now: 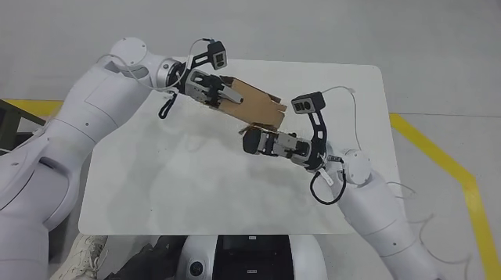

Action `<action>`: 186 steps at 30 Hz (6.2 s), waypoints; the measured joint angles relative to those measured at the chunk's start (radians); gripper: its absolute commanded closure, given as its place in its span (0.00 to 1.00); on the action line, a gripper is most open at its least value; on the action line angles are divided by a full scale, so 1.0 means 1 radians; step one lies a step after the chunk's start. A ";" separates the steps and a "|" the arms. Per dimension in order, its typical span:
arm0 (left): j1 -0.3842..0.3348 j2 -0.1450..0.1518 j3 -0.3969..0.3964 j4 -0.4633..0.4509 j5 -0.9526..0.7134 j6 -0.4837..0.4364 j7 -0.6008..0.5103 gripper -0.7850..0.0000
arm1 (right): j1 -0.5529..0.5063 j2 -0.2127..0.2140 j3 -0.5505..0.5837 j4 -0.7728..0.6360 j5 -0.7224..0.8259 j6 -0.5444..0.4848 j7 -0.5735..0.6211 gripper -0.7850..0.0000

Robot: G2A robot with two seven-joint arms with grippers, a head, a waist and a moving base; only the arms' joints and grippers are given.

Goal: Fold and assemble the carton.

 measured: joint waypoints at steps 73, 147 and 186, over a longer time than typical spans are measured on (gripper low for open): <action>-0.031 0.074 0.088 -0.138 -0.292 0.057 0.000 1.00 | -0.070 0.012 0.119 0.084 -0.132 0.019 -0.136 0.00; -0.030 0.026 0.107 -0.107 -0.228 0.092 0.000 1.00 | -0.017 -0.022 0.017 0.060 -0.187 0.013 -0.234 0.61; 0.002 0.031 0.049 -0.069 -0.296 0.116 0.000 1.00 | -0.062 -0.018 0.057 0.070 -0.121 -0.089 -0.215 0.26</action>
